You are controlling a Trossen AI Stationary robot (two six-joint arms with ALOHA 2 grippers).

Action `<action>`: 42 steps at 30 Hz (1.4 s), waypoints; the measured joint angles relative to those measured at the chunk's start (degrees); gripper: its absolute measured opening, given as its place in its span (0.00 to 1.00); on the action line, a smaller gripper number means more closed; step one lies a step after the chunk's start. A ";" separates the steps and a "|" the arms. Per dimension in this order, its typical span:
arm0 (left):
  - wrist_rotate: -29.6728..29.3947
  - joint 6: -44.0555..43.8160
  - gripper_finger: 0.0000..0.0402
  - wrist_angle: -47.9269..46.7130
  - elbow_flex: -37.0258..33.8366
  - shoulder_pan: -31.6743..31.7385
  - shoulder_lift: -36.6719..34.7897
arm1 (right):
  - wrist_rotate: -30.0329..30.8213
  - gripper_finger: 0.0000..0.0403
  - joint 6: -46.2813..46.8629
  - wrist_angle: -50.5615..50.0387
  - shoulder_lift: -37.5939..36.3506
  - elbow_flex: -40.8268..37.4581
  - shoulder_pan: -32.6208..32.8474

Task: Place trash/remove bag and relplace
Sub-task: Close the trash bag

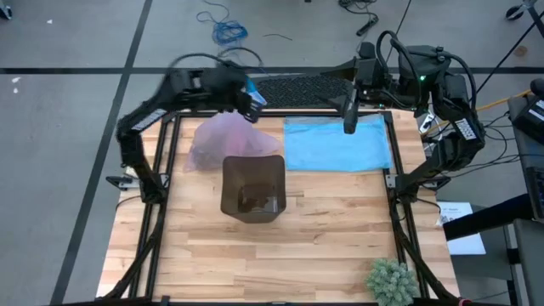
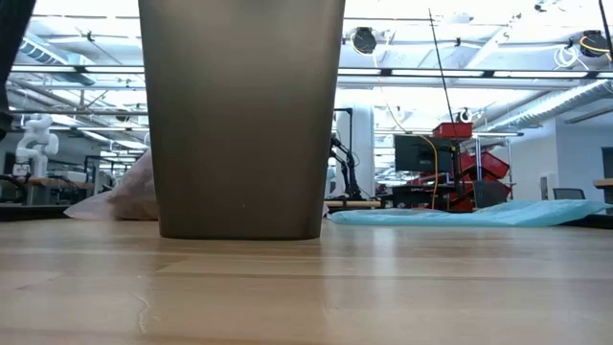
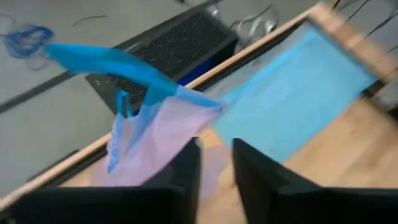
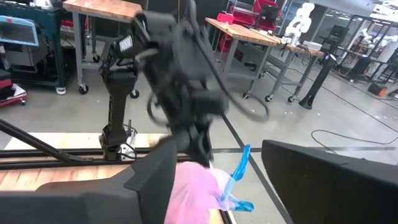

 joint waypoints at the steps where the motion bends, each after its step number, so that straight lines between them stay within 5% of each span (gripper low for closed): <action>1: -0.67 1.01 0.14 0.14 -0.02 0.06 1.15 | 0.01 0.55 0.00 0.00 0.00 0.00 0.00; 4: -1.40 3.22 0.03 -1.37 0.00 1.04 4.11 | 0.01 0.46 0.00 -0.04 0.00 0.00 0.00; 9: -3.69 0.81 0.01 -12.09 -0.13 4.63 9.16 | 0.03 0.30 0.00 -0.91 -0.30 0.00 0.00; 20: -1.19 0.35 0.00 -5.46 -15.77 8.26 6.44 | 0.28 0.03 0.43 -2.47 -2.35 0.00 0.00; 28: 9.06 -0.95 0.00 11.32 -28.71 9.27 5.67 | 0.30 0.01 0.68 -3.17 -2.62 0.00 0.00; 36: 10.33 -0.86 0.00 11.14 -34.83 11.82 2.56 | 0.33 0.00 1.92 -4.74 -2.62 0.00 0.00; 42: 12.82 -2.73 0.00 7.41 -33.06 13.06 -8.23 | 0.30 0.00 1.32 -4.22 -2.62 0.00 -0.37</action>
